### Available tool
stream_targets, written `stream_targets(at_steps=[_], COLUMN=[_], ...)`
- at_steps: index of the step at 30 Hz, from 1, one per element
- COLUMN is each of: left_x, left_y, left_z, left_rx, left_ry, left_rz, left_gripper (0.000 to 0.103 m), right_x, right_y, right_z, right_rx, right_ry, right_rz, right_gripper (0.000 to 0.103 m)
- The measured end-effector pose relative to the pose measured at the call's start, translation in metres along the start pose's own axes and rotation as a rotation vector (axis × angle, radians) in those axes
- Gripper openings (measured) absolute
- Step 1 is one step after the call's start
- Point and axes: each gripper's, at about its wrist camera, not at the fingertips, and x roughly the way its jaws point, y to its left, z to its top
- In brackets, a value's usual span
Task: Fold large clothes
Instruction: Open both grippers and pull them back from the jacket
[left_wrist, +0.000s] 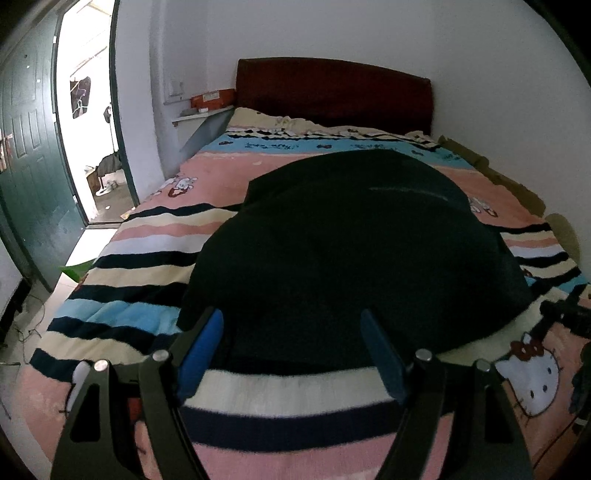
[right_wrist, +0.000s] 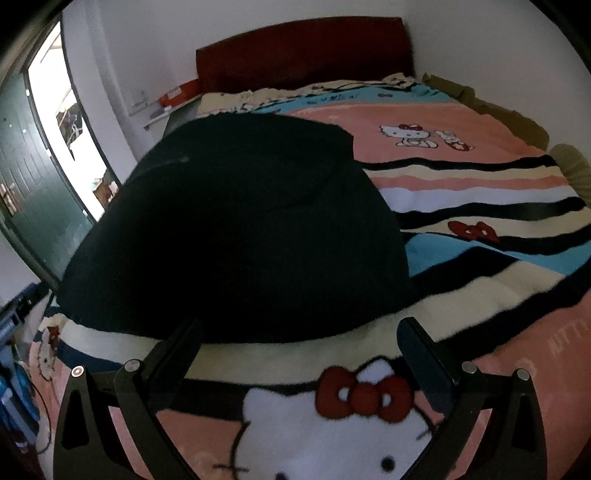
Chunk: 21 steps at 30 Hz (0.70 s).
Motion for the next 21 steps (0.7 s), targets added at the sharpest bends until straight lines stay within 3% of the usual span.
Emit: stream_targets(at_steps=[9, 21], left_x=[-0.046, -0.100], left_y=[-0.013, -0.032], left_z=[-0.014, -0.036], left_rx=[0.038, 0.069], left_ry=[-0.038, -0.115], left_rz=[0.029, 0.212], left_gripper=[0.076, 0.076], right_x=[-0.049, -0.111], right_y=[0.020, 0.052], right_z=[-0.010, -0.027], right_rx=[-0.020, -0.073], right_ry=[-0.068, -0.184], right_rz=[0.006, 0.007], right_gripper=[0.103, 0.103])
